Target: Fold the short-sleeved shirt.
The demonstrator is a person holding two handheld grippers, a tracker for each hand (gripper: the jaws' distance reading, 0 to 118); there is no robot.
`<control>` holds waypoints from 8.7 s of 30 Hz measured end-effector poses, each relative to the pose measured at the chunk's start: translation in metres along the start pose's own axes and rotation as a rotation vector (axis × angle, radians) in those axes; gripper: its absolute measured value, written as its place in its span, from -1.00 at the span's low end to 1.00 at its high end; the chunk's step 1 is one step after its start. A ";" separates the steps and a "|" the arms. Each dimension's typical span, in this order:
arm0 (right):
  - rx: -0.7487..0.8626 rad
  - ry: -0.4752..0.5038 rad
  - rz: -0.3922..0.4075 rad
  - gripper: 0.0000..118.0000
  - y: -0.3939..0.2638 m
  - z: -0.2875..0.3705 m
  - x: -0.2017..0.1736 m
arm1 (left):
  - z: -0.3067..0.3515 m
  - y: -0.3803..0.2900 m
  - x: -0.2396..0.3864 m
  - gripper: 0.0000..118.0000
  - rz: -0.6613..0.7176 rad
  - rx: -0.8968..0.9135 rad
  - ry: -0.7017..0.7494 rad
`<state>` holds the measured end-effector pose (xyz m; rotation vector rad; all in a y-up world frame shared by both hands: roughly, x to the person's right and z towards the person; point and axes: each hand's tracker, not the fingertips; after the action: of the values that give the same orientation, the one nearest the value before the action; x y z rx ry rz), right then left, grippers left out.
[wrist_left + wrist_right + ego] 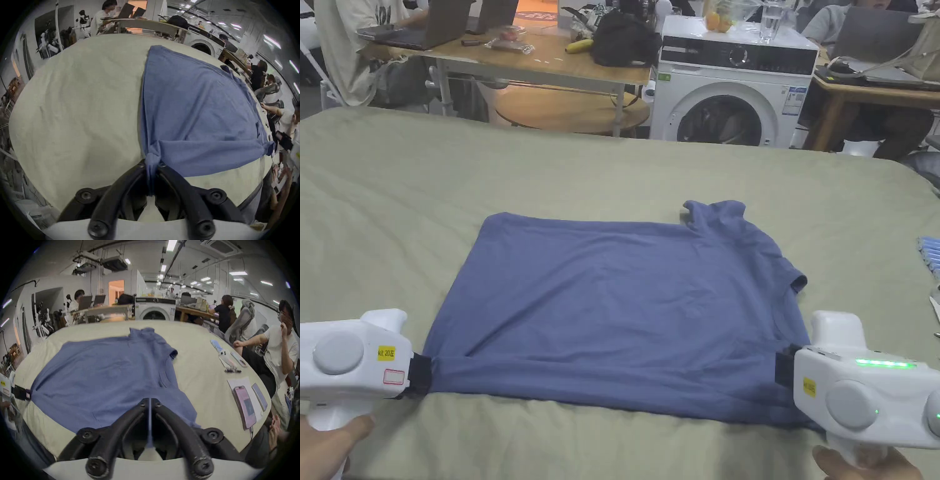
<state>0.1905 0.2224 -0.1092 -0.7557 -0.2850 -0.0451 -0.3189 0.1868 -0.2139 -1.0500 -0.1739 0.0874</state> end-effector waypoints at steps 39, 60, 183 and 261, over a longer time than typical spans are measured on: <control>0.023 0.087 -0.037 -0.97 0.149 -0.108 0.024 | -0.026 0.179 0.008 -0.99 0.028 0.205 -0.065; 0.257 0.032 -0.110 -0.14 0.125 -0.084 -0.005 | -0.016 0.152 0.034 -0.33 -0.008 0.386 -0.174; 0.477 0.087 -0.019 -1.00 0.082 -0.016 -0.086 | -0.020 0.167 -0.009 -1.00 0.034 0.368 -0.053; -0.009 0.156 0.013 -1.00 0.077 0.016 0.040 | 0.057 0.087 -0.039 -1.00 -0.017 0.350 -0.163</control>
<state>0.2360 0.2921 -0.1393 -0.7585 -0.1313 -0.0927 -0.3672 0.2727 -0.2658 -0.6923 -0.3034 0.1814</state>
